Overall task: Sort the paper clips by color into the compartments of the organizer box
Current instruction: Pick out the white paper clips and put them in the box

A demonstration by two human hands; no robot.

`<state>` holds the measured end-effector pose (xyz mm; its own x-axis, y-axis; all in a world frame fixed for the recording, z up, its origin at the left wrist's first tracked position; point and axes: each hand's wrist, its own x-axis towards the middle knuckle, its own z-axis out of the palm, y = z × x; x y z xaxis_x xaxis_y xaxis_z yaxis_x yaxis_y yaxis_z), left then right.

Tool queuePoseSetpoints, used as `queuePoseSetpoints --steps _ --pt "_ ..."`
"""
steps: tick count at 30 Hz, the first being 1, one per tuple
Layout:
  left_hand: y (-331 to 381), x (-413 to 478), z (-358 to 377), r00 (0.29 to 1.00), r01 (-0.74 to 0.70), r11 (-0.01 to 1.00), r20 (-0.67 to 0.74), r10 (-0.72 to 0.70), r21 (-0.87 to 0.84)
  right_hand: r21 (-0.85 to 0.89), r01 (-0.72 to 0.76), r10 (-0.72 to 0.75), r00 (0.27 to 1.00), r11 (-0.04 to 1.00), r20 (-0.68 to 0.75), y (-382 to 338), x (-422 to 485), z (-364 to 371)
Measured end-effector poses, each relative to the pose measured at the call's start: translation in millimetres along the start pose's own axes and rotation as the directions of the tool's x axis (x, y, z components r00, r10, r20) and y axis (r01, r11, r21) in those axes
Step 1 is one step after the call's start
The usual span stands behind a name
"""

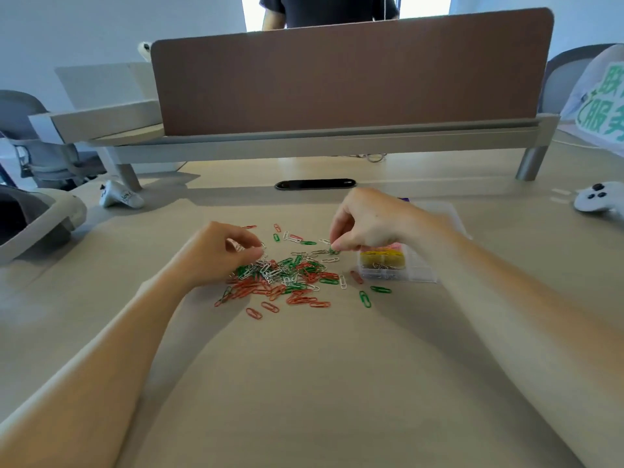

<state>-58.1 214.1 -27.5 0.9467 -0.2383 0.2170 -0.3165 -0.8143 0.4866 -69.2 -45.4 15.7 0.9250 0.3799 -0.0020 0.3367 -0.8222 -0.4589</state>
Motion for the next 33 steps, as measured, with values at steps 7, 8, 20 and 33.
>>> queuePoseSetpoints --steps 7,8,20,33 --pt "3 1 18 0.987 -0.134 0.982 0.104 0.12 0.134 -0.113 0.032 -0.031 0.999 0.993 0.009 -22 44 31" --pt "3 0 18 0.987 -0.133 0.983 0.103 0.12 0.129 -0.131 0.03 -0.029 0.999 0.991 0.014 -21 47 35" --pt "4 -3 19 0.991 -0.123 0.986 0.071 0.115 0.116 -0.164 0.007 -0.005 1.0 0.986 0.009 -12 54 48" --pt "5 -5 20 0.991 -0.129 0.986 0.046 0.125 0.109 -0.082 -0.026 0.023 0.999 0.996 -0.046 -3 46 25"
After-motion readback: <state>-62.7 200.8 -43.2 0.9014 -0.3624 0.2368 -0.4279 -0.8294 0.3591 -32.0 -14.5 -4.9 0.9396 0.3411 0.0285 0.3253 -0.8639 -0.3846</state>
